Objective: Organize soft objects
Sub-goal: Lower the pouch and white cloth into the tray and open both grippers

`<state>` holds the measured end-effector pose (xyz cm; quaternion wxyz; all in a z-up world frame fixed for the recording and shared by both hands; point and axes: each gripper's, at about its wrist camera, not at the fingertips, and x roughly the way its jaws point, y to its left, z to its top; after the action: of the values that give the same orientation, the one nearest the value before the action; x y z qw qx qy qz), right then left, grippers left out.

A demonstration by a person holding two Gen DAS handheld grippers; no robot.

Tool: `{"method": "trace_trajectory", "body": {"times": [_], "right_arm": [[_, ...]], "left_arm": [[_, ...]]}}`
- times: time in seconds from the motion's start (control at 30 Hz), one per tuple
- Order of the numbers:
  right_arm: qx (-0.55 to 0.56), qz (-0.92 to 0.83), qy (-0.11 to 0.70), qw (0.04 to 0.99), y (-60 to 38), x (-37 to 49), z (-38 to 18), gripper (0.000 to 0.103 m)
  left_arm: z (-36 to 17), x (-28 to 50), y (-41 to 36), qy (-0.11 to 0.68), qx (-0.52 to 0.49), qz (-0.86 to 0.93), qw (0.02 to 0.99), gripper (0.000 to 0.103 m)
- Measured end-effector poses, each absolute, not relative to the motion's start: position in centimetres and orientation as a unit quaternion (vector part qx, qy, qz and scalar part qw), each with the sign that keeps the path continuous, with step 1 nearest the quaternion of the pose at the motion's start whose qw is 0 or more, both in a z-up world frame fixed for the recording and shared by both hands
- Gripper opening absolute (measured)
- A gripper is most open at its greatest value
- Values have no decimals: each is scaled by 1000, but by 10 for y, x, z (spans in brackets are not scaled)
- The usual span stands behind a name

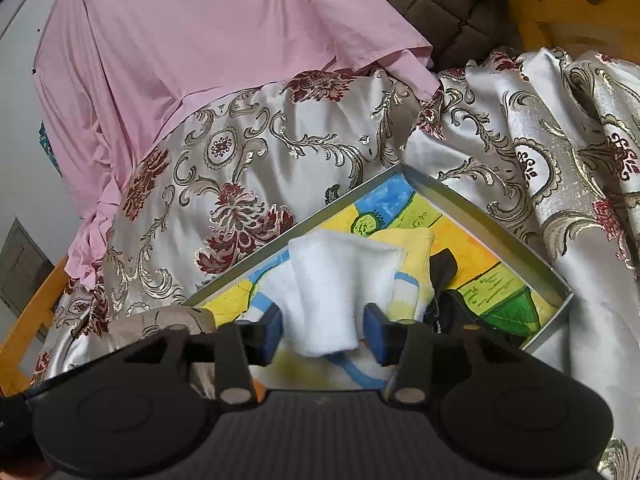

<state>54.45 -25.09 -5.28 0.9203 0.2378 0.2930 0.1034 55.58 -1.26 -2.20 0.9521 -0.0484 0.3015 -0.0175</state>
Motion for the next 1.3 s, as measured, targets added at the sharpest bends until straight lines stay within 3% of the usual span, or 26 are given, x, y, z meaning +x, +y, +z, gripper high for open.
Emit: {"method": "trace_trajectory", "body": {"times": [0.27, 0.5, 0.83, 1.3], "right_arm": [[231, 109, 281, 925, -253, 532, -43, 67], [248, 112, 247, 930, -264, 516, -27, 85], [229, 100, 216, 944, -273, 475, 7, 96], [154, 90, 186, 966, -253, 383, 54, 103]], "left_arm": [[-10, 536, -12, 302, -43, -7, 952, 57], [11, 519, -14, 278, -48, 2, 959, 75], [45, 477, -11, 243, -70, 3, 967, 94], [65, 380, 6, 217, -101, -13, 971, 99]]}}
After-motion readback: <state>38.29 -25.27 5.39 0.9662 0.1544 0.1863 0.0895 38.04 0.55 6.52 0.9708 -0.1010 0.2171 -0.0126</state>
